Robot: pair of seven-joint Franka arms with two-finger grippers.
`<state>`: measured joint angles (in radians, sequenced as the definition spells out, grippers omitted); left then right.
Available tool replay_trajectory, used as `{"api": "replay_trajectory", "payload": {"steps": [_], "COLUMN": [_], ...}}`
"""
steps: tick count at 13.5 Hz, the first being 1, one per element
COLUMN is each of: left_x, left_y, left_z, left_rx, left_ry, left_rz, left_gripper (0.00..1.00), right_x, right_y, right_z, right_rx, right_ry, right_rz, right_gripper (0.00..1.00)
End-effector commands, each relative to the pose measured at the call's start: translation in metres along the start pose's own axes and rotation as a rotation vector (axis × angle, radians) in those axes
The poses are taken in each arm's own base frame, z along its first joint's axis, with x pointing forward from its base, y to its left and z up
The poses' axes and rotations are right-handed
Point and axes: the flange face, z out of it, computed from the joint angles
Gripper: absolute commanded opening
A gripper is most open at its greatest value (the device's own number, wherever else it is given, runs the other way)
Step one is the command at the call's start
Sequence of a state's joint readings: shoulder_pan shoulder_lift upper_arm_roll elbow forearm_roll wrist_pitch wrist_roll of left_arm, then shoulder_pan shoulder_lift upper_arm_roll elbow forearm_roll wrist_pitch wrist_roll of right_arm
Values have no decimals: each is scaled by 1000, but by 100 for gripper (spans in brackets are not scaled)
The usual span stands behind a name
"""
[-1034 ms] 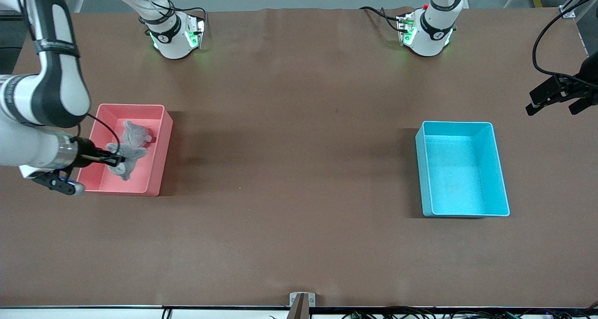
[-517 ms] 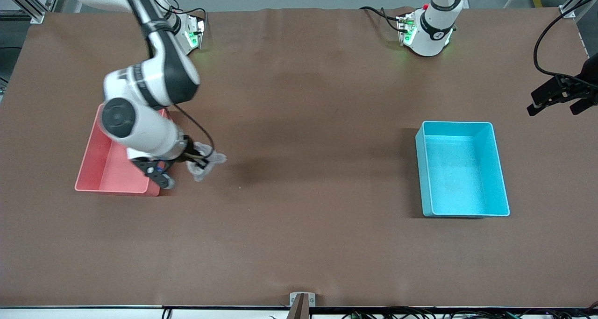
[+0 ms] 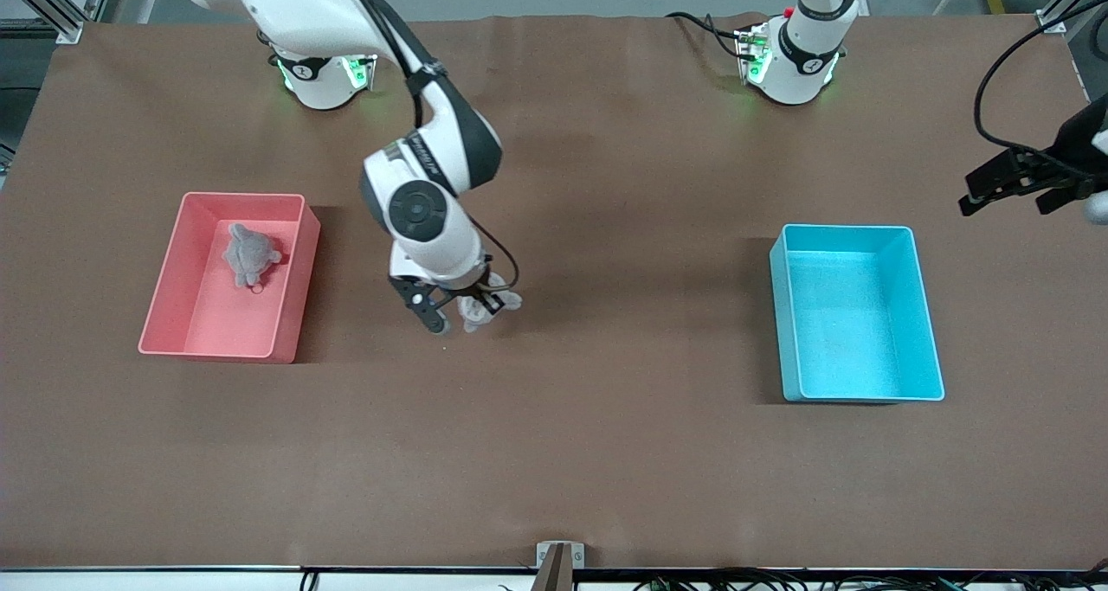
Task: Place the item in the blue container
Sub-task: 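Carry the toy to mid-table with the right gripper while the left gripper approaches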
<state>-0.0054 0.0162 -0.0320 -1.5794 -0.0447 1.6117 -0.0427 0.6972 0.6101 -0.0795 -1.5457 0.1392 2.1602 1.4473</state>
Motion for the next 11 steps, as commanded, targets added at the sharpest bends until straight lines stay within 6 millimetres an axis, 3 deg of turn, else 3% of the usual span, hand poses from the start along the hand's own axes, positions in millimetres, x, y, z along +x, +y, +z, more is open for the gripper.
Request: {"api": "replay_trajectory", "payload": {"steps": [1, 5, 9, 10, 11], "left_x": [12, 23, 26, 25, 27], "left_y": [59, 139, 191, 202, 211], "left_z": [40, 104, 156, 165, 179], "left_rx": [8, 9, 10, 10, 9], "left_ry": [-73, -136, -148, -145, -148], "left_rz": [3, -6, -29, -29, -35], "left_gripper": [100, 100, 100, 100, 100], "right_x": [-26, -55, -80, -81, -79], "right_y": [-29, -35, -45, -48, -48], "right_z": [17, 41, 67, 69, 68], "right_rx": [37, 80, 155, 158, 159], "right_ry": [18, 19, 9, 7, 8], "right_rz": [73, 119, 218, 229, 225], "right_gripper": [1, 2, 3, 7, 49]}}
